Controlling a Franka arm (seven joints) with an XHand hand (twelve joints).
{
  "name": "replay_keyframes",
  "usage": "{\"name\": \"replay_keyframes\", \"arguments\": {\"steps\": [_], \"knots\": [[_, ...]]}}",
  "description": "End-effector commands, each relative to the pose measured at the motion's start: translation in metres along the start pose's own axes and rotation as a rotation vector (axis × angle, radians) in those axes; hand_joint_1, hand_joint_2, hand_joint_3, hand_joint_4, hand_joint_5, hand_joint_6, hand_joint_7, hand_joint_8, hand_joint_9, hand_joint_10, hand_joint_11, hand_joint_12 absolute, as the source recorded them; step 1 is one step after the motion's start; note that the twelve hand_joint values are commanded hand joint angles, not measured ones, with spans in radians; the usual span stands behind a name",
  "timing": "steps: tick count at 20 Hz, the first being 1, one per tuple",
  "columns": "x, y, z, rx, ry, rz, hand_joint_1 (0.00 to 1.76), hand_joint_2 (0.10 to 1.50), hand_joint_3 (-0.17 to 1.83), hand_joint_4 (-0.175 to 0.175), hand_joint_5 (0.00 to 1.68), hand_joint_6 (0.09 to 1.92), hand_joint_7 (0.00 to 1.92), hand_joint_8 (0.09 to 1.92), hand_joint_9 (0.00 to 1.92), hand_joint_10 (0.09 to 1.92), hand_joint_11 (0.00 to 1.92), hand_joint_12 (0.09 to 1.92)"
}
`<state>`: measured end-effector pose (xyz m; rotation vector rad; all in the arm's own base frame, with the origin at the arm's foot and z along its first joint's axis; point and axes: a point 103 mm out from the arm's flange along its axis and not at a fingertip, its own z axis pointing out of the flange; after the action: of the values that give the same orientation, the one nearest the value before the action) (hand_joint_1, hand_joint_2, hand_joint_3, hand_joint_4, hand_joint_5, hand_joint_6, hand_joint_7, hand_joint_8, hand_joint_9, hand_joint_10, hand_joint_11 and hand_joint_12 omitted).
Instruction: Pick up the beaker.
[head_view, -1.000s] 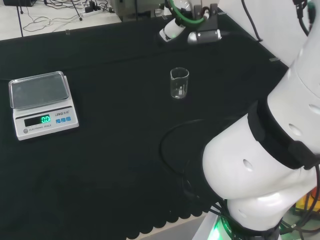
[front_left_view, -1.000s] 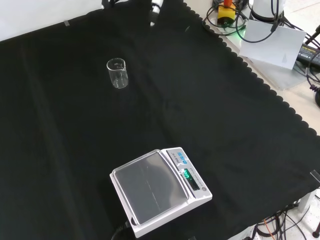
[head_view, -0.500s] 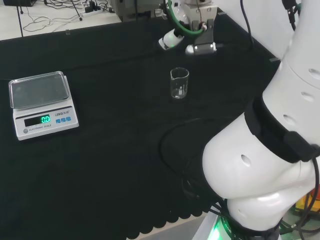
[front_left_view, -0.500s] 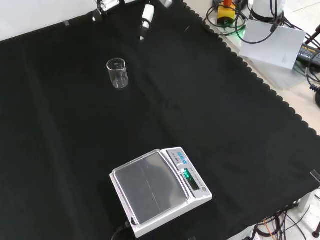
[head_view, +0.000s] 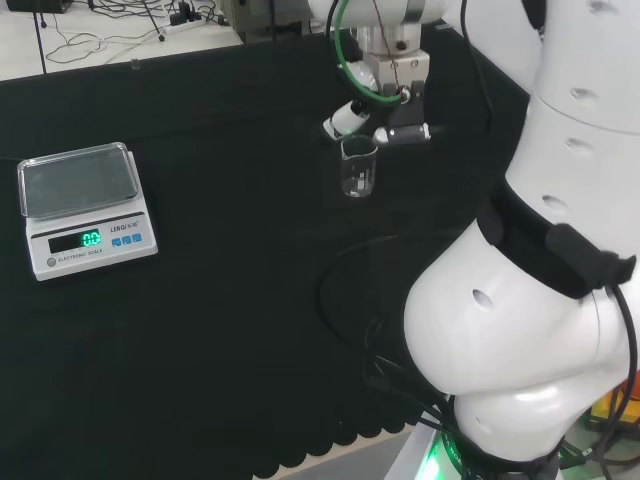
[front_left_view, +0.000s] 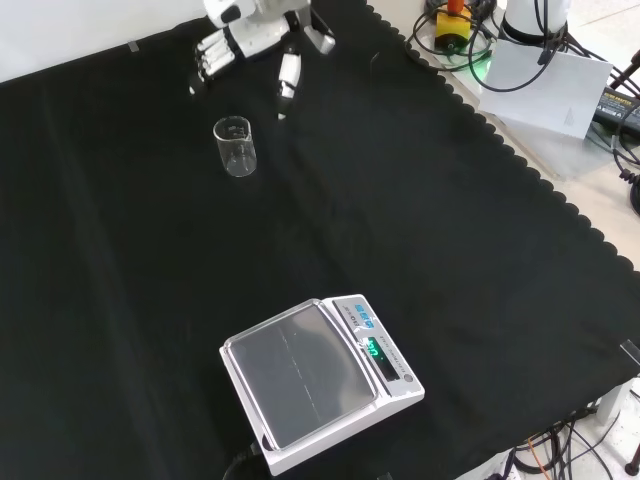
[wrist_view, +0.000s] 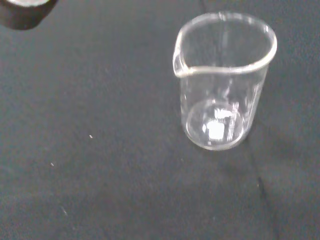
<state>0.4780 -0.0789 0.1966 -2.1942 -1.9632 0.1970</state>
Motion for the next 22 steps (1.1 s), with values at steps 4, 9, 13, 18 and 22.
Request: {"name": "replay_keyframes", "arguments": {"steps": [4, 9, 13, 18, 22], "knots": [[-0.02, 0.027, 0.033, 0.04, 0.046, 0.028, 0.65, 0.74, 0.2, 0.004, 0.17, 0.09, 0.18, 0.76, 0.17, 0.87, 0.0, 1.14], [-0.036, 0.036, 0.047, 0.065, 0.052, 0.048, 0.65, 0.74, 0.2, 0.004, 0.18, 0.09, 0.18, 0.76, 0.17, 0.87, 0.0, 1.14], [-0.048, 0.045, 0.057, 0.084, 0.058, 0.063, 0.65, 0.74, 0.2, 0.004, 0.18, 0.09, 0.18, 0.75, 0.17, 0.87, 0.0, 1.14], [-0.054, 0.051, 0.069, 0.104, 0.063, 0.072, 0.65, 0.74, 0.2, 0.005, 0.18, 0.09, 0.18, 0.75, 0.17, 0.87, 0.0, 1.14], [-0.054, 0.058, 0.078, 0.118, 0.062, 0.071, 0.64, 0.74, 0.19, 0.006, 0.18, 0.09, 0.17, 0.75, 0.17, 0.86, 0.0, 1.14]]}}
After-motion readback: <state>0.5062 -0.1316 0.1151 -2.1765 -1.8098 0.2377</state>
